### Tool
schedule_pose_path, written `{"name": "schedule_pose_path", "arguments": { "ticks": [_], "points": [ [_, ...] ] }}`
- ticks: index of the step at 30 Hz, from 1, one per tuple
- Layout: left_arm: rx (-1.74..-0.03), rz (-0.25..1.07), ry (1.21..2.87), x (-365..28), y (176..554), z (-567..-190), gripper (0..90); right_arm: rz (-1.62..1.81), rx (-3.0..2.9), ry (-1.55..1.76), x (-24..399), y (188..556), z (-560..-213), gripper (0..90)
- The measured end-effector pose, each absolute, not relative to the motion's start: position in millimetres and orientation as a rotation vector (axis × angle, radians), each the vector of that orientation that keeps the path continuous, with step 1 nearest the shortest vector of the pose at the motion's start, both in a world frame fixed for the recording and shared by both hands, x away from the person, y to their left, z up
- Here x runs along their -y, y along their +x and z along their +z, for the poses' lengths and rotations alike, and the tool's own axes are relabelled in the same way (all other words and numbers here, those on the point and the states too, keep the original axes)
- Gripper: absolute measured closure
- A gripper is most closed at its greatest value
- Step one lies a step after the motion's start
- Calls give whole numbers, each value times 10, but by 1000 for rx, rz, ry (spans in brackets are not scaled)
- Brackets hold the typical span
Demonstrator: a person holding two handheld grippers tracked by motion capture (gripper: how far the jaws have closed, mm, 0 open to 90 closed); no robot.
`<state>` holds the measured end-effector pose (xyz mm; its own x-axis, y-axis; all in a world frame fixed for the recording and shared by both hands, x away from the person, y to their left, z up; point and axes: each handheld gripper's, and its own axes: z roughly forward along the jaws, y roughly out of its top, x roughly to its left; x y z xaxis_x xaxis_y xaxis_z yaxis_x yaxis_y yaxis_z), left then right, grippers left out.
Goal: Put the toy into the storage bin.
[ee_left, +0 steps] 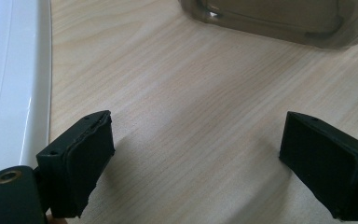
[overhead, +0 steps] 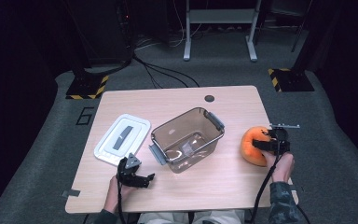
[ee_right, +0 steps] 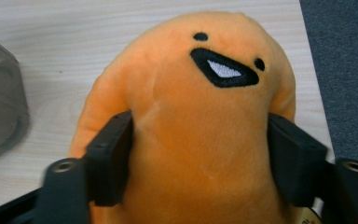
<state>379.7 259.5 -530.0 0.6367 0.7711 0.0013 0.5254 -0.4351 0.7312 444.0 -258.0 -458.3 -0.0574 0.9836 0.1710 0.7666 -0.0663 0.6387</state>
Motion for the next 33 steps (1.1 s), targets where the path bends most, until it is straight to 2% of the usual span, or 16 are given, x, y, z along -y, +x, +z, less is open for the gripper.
{"name": "schedule_pose_path", "arguments": {
  "ticks": [6,12,33],
  "points": [
    [-1013,456,2136,-2591,3795,-5301,95,869,-1890,1853,2559,4415,-4645,536],
    [-1013,456,2128,-2590,3797,-5304,96,920,-1874,1783,2600,4337,-4671,634],
    [-1023,459,2121,-2593,3793,-5304,111,979,-1893,1607,2504,4234,-4362,653]
  ]
}}
